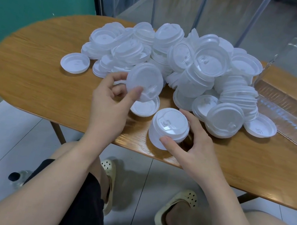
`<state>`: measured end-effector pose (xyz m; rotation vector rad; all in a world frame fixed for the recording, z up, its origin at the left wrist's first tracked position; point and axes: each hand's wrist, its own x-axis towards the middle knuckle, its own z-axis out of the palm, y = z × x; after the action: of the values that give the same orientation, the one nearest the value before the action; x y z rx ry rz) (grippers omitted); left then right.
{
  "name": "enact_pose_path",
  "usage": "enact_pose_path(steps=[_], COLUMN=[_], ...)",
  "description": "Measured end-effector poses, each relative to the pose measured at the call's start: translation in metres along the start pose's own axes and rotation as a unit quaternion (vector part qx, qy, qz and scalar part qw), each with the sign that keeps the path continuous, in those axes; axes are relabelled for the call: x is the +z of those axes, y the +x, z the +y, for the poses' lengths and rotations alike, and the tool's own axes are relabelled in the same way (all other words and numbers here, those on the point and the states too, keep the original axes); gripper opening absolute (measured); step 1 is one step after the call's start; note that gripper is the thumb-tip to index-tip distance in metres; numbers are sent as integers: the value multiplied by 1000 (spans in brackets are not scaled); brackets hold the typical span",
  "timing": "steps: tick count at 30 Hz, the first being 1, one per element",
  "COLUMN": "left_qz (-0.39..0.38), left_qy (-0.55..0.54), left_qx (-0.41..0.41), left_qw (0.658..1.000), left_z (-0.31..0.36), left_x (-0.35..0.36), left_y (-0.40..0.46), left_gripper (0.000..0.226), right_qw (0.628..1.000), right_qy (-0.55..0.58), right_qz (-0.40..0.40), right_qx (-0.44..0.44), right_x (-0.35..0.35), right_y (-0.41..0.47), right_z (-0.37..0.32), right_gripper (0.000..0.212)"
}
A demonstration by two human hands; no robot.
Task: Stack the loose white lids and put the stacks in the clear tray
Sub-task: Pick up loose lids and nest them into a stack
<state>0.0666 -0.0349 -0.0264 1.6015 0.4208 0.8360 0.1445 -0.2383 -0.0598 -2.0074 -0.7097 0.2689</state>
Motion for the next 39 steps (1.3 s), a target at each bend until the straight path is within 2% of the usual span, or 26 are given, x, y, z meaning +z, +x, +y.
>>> enact_pose_path(steps=[4,9,13,20,29,34,39], left_qz=[-74,-146,-168,-192,-217,-221,-226], left_qy=[-140,-158,-165,-120,12,37,38], left_qx=[-116,-151,-166,-160,-71,-59,-61], left_qw=[981,965,958,961,973,973,971], left_z=[-5,-9,-7,-14,-15,-14,-15], left_x=[-3,1,4,6,10,10,10], left_y=[6,2,-1,1,-6,-6,-6], left_gripper=[43,38,44,44,21,18,18], right_qw=[1000,1000,1000,1000,1000,999,999], right_qy=[5,8,9,12,16,19,33], right_qz=[-2,-3,-1,-5,-1,-2,1], right_qx=[3,-11,-15,-16,-22,-27,-20], right_x=[1,-1,-1,-2,-1,-1,1], right_y=[1,0,0,0,0,0,1], right_z=[-1,-3,-5,-5,-6,-5,-3], right_gripper=[82,75,67,68,67,68,77])
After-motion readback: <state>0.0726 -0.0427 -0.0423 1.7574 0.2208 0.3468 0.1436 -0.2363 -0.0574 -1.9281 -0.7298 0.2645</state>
